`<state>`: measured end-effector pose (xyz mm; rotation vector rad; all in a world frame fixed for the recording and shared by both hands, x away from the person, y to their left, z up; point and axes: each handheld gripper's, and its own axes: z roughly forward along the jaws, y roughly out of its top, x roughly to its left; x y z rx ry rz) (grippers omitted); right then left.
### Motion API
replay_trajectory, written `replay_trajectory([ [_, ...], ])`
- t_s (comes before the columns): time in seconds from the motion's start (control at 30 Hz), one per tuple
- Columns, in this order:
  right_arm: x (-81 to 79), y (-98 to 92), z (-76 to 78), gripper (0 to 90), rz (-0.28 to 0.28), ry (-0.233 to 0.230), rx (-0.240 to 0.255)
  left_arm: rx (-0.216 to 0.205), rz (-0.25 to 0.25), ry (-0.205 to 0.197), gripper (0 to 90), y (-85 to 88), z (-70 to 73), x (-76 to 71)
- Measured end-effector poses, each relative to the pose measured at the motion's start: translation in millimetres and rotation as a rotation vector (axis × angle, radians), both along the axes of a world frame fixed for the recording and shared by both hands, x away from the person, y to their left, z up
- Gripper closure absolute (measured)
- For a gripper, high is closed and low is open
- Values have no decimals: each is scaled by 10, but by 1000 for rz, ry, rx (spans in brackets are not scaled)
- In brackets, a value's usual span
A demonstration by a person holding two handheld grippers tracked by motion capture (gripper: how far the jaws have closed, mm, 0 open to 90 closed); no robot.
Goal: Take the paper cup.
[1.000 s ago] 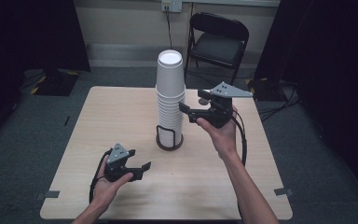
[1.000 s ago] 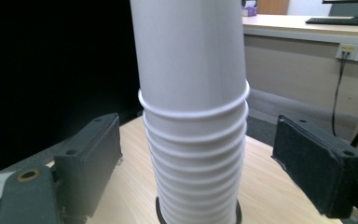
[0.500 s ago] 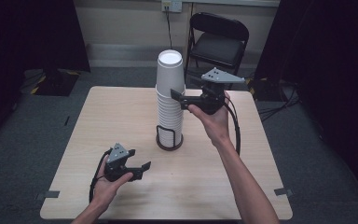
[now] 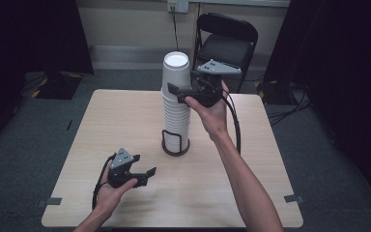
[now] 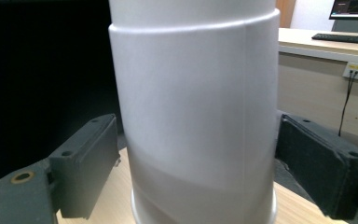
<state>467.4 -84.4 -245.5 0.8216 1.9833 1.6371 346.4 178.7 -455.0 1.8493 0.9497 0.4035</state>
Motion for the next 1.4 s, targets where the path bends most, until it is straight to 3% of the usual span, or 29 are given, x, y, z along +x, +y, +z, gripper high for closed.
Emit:
replay_trajectory([
  [0.27,98,101,-18,104,-10,20,14,1,-2,-2,187,1,3,-5],
  [0.57,188,173,-79,117,-10,27,0,3,-5,-3,189,-8,3,-9],
  [0.67,189,211,-95,113,-21,29,-36,4,-8,-4,189,-8,5,-14],
  [0.87,229,236,-140,105,-22,40,-27,6,-8,-4,189,-11,5,-12],
  [1.3,247,278,-142,120,-32,32,-50,10,-22,0,189,-39,3,-21],
  [1.4,234,277,-104,122,-36,18,-36,12,-17,-1,189,-36,4,-15],
])
